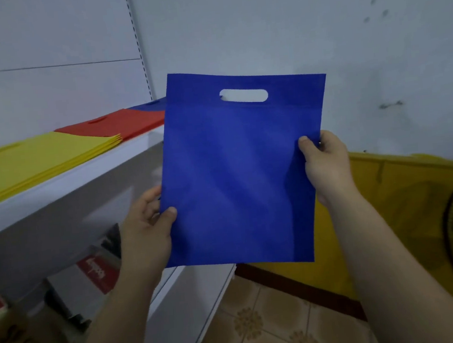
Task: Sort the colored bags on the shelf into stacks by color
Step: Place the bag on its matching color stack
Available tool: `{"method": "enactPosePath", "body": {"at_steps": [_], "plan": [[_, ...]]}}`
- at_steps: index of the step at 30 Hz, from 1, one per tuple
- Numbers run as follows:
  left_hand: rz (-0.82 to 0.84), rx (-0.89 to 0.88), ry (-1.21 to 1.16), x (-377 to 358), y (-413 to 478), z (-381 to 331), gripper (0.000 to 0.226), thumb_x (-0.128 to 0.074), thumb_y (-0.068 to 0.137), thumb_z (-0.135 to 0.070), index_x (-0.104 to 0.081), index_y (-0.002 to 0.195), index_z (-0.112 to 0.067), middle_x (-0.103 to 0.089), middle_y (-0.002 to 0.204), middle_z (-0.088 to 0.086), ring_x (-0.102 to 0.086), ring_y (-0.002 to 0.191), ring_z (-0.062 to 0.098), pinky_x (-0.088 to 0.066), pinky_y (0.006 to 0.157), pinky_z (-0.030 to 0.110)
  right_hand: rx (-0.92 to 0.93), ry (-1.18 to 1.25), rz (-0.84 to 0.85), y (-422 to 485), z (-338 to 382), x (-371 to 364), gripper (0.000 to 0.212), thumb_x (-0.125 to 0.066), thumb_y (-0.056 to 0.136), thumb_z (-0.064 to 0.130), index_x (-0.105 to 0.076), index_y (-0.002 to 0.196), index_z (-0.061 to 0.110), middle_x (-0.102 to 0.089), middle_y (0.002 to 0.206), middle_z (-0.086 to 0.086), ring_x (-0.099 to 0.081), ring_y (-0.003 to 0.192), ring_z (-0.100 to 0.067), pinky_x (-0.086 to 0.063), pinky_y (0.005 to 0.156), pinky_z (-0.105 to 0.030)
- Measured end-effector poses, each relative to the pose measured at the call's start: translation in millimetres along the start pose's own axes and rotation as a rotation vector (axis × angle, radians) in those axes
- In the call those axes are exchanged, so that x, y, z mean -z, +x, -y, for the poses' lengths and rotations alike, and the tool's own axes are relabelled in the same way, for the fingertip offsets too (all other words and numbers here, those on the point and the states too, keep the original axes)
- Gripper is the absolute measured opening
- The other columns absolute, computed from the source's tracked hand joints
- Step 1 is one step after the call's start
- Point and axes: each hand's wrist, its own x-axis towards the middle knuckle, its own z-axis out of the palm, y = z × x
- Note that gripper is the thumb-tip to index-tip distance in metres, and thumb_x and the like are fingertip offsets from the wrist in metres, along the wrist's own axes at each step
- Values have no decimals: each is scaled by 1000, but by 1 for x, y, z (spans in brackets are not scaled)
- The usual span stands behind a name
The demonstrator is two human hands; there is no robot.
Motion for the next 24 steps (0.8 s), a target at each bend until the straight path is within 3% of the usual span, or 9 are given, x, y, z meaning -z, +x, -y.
{"method": "enactPosePath", "body": {"at_steps": [4, 9, 14, 24], "plan": [[27, -7, -78, -28, 56, 11, 34, -51, 94, -6, -53, 120, -27, -65, 95, -21, -64, 79, -8, -49, 58, 11, 2, -21, -19, 51, -9, -23, 13, -47, 95, 18, -58, 92, 25, -65, 98, 5, -63, 91, -18, -56, 80, -36], [74, -15, -137, -56, 128, 15, 31, -51, 94, -4, -54, 114, -28, -67, 91, -20, -66, 81, -5, -53, 64, 19, 47, -65, -38, 116, -13, -54, 14, -47, 97, 21, -56, 90, 28, -63, 93, 8, -63, 88, -15, -55, 72, -31], [97, -30, -124, -84, 182, 21, 33, -51, 93, -1, -54, 111, -29, -69, 82, -28, -66, 79, -6, -51, 63, 15, 69, -96, -49, 171, -24, -74, 15, -47, 95, 19, -55, 88, 28, -64, 94, 6, -64, 88, -18, -57, 79, -40], [-67, -69, -10, -148, 250, 33, 35, -52, 93, -4, -53, 113, -32, -60, 102, -19, -60, 90, -2, -47, 73, 18, 131, -70, 119, 290, -51, -109, 15, -47, 93, 14, -55, 87, 26, -63, 93, 4, -63, 92, -25, -56, 80, -43]]}}
